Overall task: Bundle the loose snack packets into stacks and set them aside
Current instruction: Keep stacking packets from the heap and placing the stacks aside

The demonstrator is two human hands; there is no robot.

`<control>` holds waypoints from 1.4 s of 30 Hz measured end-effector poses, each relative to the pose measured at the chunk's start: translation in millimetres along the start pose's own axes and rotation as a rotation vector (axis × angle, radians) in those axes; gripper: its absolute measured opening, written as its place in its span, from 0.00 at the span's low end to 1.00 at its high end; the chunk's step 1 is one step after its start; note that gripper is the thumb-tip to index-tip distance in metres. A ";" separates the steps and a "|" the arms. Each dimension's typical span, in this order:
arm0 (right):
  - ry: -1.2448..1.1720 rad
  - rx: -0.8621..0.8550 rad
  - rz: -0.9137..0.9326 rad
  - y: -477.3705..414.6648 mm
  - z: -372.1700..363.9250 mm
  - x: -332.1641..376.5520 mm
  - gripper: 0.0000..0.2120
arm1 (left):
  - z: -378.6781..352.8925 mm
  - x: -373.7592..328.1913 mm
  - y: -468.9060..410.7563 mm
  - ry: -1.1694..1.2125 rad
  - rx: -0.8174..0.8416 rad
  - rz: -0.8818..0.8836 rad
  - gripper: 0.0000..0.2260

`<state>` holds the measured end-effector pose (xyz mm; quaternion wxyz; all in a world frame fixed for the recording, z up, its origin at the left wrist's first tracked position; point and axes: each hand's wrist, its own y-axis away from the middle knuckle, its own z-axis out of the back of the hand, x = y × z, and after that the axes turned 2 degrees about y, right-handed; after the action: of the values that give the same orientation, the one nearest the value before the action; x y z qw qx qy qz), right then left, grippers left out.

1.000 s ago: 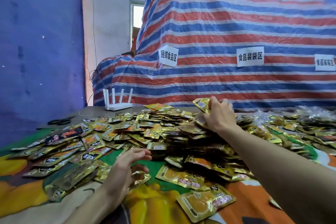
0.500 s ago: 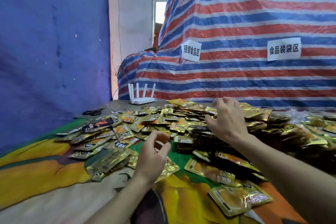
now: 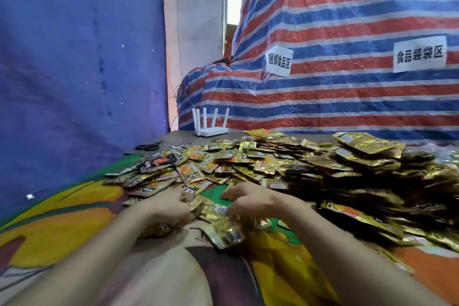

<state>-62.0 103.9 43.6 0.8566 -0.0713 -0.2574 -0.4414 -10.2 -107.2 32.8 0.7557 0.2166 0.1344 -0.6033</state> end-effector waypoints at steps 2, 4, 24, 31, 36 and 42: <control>0.028 0.017 -0.044 -5.0 -11.1 4.9 0.38 | -19.5 2.3 -3.3 -0.030 -0.115 0.022 0.34; 0.054 -0.020 -0.077 -8.8 -20.9 4.5 0.39 | -37.0 2.9 -5.4 -0.065 -0.289 0.048 0.27; -0.100 -0.415 -0.224 22.8 -9.8 -4.0 0.13 | -36.5 22.0 -9.2 0.320 -0.665 -0.031 0.25; -0.310 -0.565 -0.130 20.0 -2.9 -14.0 0.12 | -31.9 23.1 -22.8 0.584 -0.747 -0.026 0.12; -0.504 -0.644 -0.134 17.0 -7.8 -21.4 0.12 | -32.3 19.6 -22.6 0.922 -0.684 -0.155 0.13; -0.738 -0.662 -0.133 11.6 -12.2 -17.8 0.22 | -39.0 -31.8 -13.1 1.291 -0.492 -0.216 0.12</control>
<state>-56.7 119.4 25.4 0.6099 -0.4742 -0.3933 -0.4984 -28.2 -63.4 11.5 0.4874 0.3399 0.7100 -0.3779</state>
